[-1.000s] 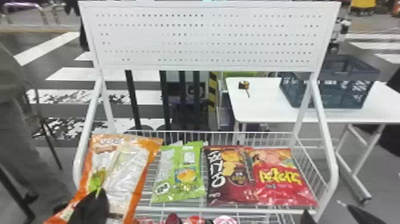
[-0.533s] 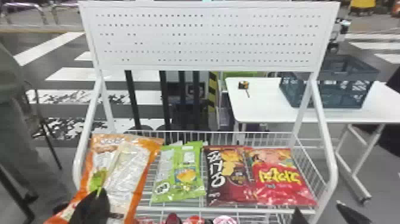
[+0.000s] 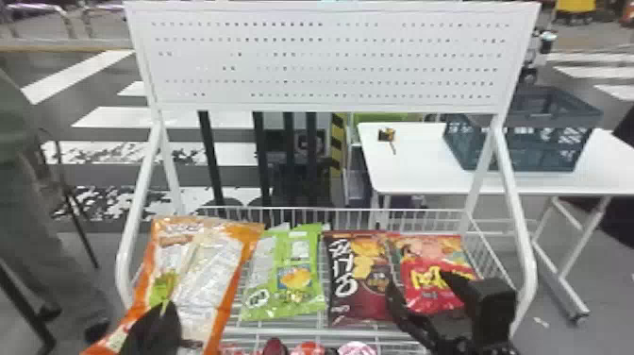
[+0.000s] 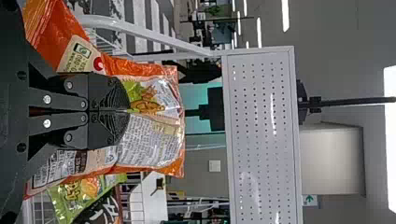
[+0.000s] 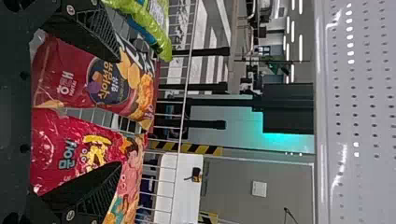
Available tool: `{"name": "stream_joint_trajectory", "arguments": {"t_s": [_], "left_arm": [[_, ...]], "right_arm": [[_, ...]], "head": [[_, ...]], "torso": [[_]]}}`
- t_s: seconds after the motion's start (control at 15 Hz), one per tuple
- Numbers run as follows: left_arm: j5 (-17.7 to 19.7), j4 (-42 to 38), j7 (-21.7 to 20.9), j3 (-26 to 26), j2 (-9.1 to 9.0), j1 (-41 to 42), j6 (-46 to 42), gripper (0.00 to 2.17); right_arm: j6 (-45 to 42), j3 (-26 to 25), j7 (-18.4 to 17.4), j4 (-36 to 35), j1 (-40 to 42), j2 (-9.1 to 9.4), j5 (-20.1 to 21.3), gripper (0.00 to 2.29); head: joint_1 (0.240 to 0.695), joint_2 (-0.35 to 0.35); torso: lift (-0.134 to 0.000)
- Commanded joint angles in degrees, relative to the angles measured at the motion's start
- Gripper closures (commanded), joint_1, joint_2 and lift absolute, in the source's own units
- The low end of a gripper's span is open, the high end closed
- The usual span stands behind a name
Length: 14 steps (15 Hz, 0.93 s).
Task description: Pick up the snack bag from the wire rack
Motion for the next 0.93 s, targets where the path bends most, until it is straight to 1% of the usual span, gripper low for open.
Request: {"name": "stream_joint_trajectory", "arguments": {"t_s": [0.0, 0.07, 0.2, 0.27, 0.33, 0.4, 0.6, 0.67, 0.73, 0.8, 0.87], "left_arm": [[-0.05, 0.05, 0.01, 0.10, -0.16, -0.09, 0.16, 1.88], [-0.05, 0.05, -0.08, 0.10, -0.16, 0.00, 0.33, 1.88], [-0.14, 0.13, -0.17, 0.10, -0.16, -0.18, 0.51, 1.88], [-0.14, 0.22, -0.17, 0.19, -0.16, -0.18, 0.68, 1.88], [-0.05, 0.13, -0.17, 0.27, -0.16, -0.27, 0.68, 1.88], [-0.05, 0.13, -0.17, 0.36, -0.16, -0.35, 0.68, 1.88], [0.12, 0.13, -0.26, 0.45, 0.10, -0.79, 0.86, 1.88], [0.12, 0.13, -0.35, 0.36, 0.19, -0.97, 1.21, 1.88], [0.12, 0.13, -0.43, 0.27, 0.19, -1.15, 1.39, 1.88], [0.12, 0.13, -0.43, 0.27, 0.19, -1.23, 1.56, 1.88], [0.12, 0.13, -0.43, 0.19, 0.19, -1.23, 1.74, 1.88]], "right_arm": [[0.58, -1.70, -0.09, 8.28, -7.12, 0.05, 1.15, 0.11], [-0.12, -2.58, -0.70, 10.83, -8.96, 0.05, 1.15, 0.12], [-0.12, -4.25, -0.79, 14.96, -11.42, 0.05, 1.24, 0.12], [0.23, -5.39, -0.70, 16.80, -12.57, 0.05, 1.06, 0.12], [0.93, -6.18, 0.26, 18.12, -13.36, 0.05, 0.71, 0.13], [1.64, -6.80, 1.40, 18.83, -13.71, 0.05, -0.43, 0.15], [5.50, -7.24, 2.28, 18.65, -13.53, 0.05, -0.78, 0.21], [7.09, -7.24, 2.99, 18.56, -13.44, 0.05, -0.69, 0.50], [7.96, -7.33, 3.34, 18.30, -13.36, 0.05, -0.78, 0.86], [8.14, -7.24, 3.25, 17.95, -13.18, 0.05, -0.78, 1.59], [8.49, -6.80, 2.46, 17.51, -13.01, 0.05, -1.05, 2.16]], "head": [[0.499, 0.000], [0.499, 0.000], [0.499, 0.000], [0.499, 0.000], [0.499, 0.000], [0.499, 0.000], [0.499, 0.000], [0.499, 0.000], [0.499, 0.000], [0.499, 0.000], [0.499, 0.000]], "torso": [[0.000], [0.000], [0.000], [0.000], [0.000], [0.000], [0.000], [0.000], [0.000], [0.000], [0.000]]}}
